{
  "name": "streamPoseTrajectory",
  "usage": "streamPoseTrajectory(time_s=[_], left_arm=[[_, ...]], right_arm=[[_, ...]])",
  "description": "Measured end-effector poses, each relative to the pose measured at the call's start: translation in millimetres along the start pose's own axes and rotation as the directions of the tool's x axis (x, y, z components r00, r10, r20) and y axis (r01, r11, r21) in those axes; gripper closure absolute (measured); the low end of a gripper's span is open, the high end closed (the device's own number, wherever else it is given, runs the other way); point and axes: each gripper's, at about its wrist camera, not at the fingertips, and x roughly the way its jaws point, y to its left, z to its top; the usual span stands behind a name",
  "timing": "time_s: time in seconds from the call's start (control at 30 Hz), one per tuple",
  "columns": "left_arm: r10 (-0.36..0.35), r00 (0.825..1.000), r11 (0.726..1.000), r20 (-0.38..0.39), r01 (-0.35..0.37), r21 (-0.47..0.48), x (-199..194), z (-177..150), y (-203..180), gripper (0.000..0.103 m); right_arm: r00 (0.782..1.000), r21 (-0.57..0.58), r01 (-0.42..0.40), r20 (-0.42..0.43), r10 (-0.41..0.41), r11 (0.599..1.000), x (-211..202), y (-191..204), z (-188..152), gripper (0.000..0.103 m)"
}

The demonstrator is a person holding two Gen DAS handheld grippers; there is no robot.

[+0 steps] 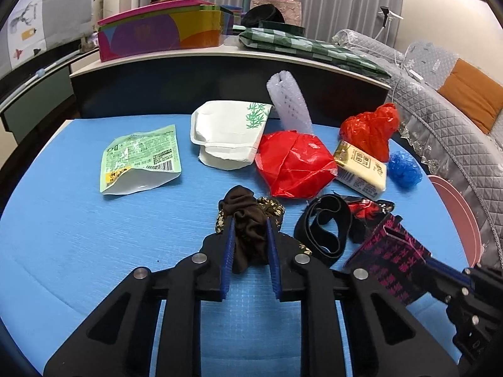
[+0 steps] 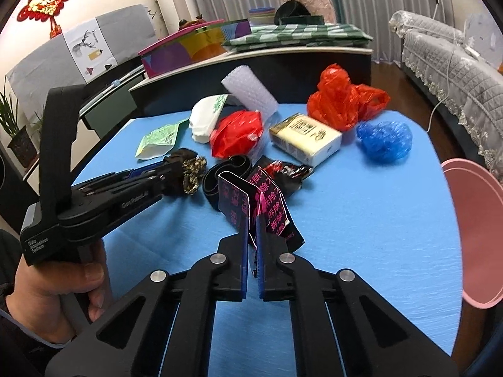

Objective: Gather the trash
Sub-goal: 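Grasp the dark scrunchie with the left tool while the right tool grasps the pink printed card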

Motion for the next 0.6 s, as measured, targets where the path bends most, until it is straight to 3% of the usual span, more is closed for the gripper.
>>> streamPoseTrajectory(time_s=[0.6], left_arm=[[-0.068, 0.994, 0.998, 0.087, 0.067, 0.012, -54, -2, -21, 0.085]], right_arm=[[0.981, -0.015, 0.131, 0.144, -0.127, 0.991, -59, -4, 3, 0.099]])
